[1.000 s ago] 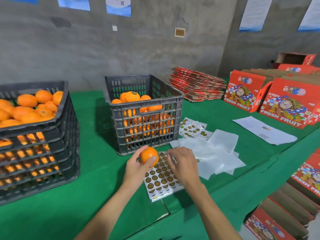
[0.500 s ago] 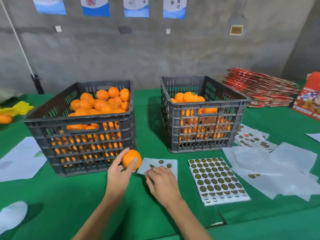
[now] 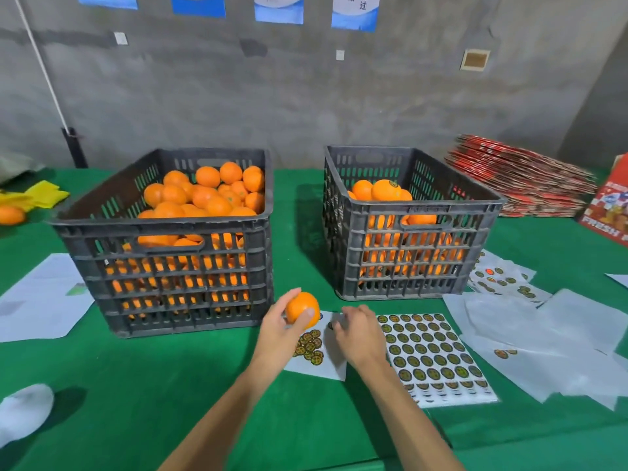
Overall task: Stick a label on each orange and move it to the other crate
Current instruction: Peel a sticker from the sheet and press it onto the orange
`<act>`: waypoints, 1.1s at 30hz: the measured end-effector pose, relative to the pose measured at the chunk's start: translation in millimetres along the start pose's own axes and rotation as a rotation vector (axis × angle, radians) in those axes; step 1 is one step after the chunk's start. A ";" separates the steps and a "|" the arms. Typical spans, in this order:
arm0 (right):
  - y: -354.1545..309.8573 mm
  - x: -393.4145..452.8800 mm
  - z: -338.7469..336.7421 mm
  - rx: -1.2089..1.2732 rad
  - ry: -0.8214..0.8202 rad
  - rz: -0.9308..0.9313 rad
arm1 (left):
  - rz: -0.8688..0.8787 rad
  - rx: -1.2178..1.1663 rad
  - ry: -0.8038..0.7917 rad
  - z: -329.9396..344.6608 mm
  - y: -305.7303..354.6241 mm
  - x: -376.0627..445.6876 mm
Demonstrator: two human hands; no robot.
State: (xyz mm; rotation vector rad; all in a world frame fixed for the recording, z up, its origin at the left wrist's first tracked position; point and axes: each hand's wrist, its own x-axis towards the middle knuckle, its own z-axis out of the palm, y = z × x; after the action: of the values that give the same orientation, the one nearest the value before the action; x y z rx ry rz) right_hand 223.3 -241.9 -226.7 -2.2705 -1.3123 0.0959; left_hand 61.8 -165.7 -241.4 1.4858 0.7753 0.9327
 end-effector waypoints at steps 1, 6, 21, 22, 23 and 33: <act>2.8 4.7 -1.9 -0.036 -0.045 0.013 | -0.012 -0.002 0.007 4.7 -4.4 3.3; 13.3 10.8 -1.1 -0.107 -0.145 -0.018 | -0.048 -0.041 0.063 9.3 -29.2 5.0; 10.0 24.7 12.7 -0.111 -0.138 0.021 | 0.002 0.075 0.042 10.0 -27.6 -4.6; 10.8 25.3 12.8 -0.079 -0.145 0.033 | 0.008 0.075 0.043 10.2 -27.6 -5.0; 10.9 26.0 12.1 -0.037 -0.162 0.052 | 0.012 0.077 0.044 10.3 -27.8 -5.2; 6.6 13.6 8.6 0.741 -0.048 0.169 | -0.007 0.055 0.042 9.1 -26.2 -6.4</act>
State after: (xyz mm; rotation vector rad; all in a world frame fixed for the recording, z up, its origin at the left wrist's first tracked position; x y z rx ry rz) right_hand 233.1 -229.9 -234.7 -1.7295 -0.8925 0.5934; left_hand 67.8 -172.3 -268.4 1.5144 0.8421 0.9472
